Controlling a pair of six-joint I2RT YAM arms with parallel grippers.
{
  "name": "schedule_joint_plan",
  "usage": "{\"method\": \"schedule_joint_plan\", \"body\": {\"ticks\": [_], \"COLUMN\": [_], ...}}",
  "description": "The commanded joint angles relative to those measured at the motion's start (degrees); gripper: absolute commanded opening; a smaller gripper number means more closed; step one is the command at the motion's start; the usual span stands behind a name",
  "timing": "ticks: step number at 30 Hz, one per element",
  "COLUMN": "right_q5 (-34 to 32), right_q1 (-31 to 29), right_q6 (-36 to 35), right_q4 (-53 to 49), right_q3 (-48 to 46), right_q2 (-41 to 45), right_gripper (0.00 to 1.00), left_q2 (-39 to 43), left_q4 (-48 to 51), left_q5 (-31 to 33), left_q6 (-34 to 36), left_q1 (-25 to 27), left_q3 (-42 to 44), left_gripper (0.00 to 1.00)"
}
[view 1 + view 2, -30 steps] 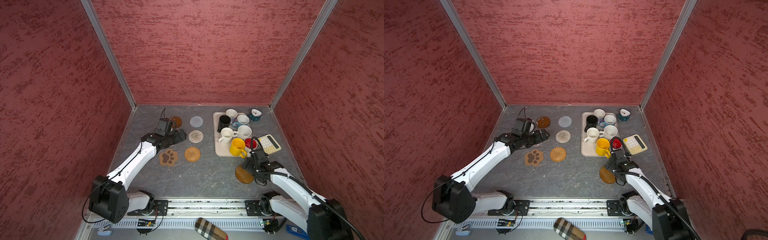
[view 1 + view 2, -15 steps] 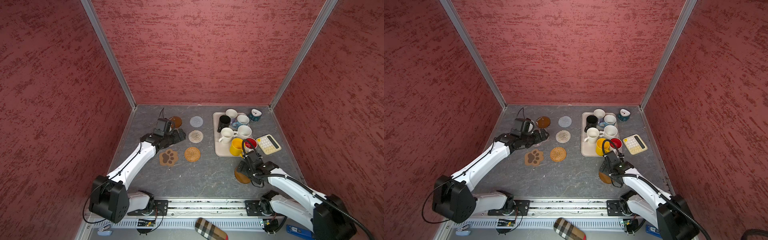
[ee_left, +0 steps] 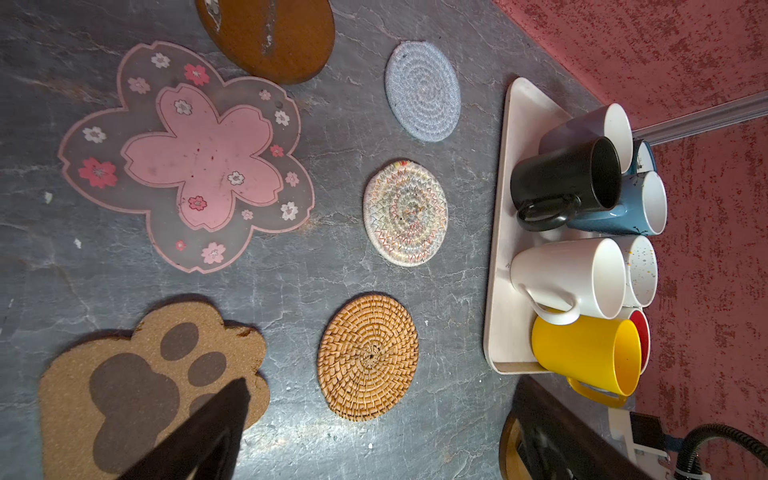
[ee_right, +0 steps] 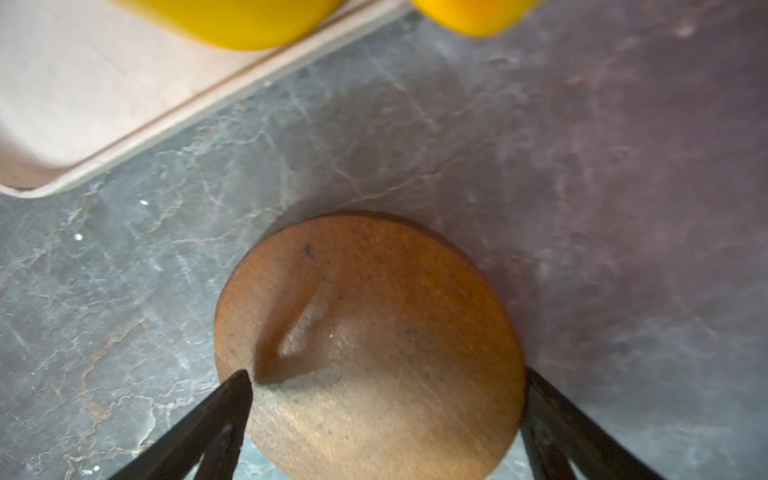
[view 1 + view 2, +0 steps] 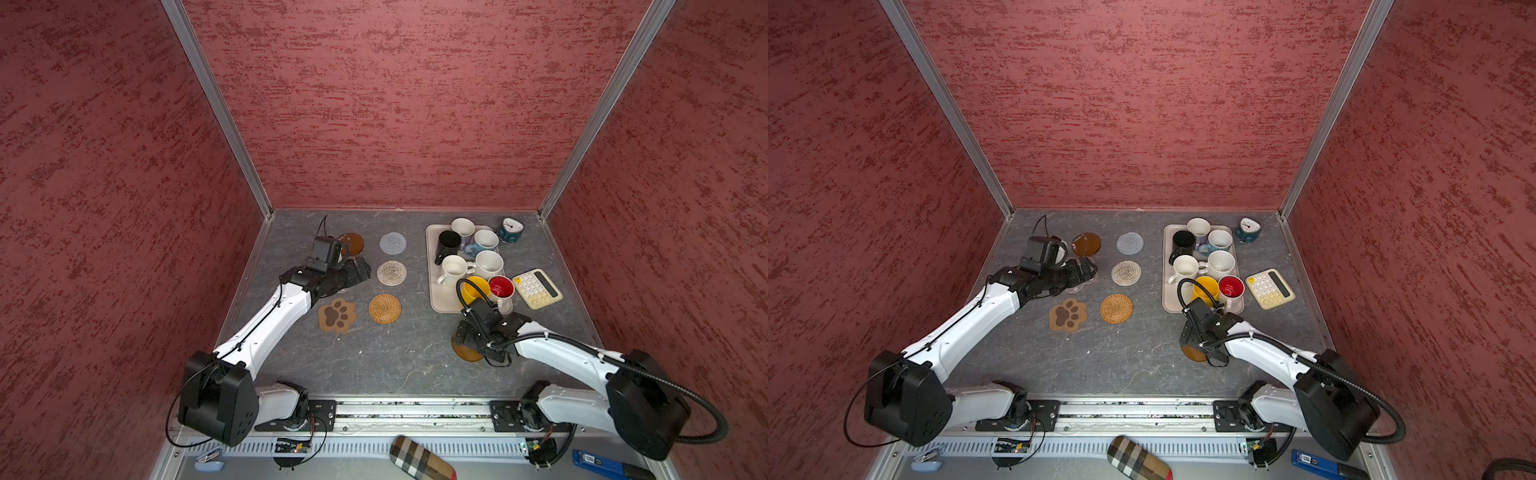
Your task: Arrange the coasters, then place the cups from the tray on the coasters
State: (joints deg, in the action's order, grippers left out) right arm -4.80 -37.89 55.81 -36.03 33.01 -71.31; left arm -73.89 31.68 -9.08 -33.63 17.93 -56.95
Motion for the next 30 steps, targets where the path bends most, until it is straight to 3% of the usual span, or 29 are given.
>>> {"method": "schedule_joint_plan", "body": {"ticks": [1, 17, 30], "right_q5": [-0.6, 1.8, 7.1], "right_q1": [-1.7, -9.6, -16.6], "right_q6": [-2.3, -20.5, -25.9], "right_q4": [3.0, 8.4, 13.0], "right_q3": [2.5, 13.4, 20.2], "right_q2": [-2.7, -17.5, -25.4], "right_gripper": [0.99, 0.96, 0.94], "left_q2": [1.8, 7.2, 10.5], "left_q4": [0.0, 3.4, 5.9], "left_q5": [-0.4, -1.4, -2.2], "left_q6": [1.0, 2.3, 3.4], "left_q1": [-1.0, -6.0, -9.5], "left_q3": [1.1, 2.8, 3.0], "left_gripper": [1.0, 1.0, 1.0]}}
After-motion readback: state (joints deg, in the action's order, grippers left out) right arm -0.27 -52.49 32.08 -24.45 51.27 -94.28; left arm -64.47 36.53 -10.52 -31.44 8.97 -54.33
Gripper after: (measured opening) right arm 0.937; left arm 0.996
